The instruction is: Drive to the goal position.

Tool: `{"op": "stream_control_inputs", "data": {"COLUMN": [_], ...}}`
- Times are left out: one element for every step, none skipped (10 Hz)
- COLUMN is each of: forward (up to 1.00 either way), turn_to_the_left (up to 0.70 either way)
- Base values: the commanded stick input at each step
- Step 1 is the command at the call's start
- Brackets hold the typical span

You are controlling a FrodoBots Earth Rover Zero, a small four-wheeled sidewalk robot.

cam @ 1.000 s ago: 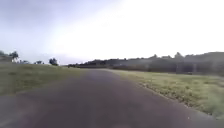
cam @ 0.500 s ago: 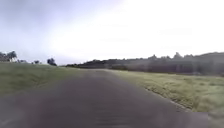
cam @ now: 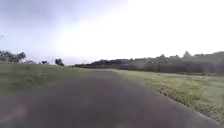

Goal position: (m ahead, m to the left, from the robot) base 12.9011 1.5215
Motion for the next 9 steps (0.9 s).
{"op": "stream_control_inputs", "data": {"forward": [1.0,1.0,1.0,1.0,1.0,1.0,1.0,1.0,1.0], "turn_to_the_left": [0.0,0.0,0.0,0.0,0.0,0.0,0.0,0.0,0.0]}}
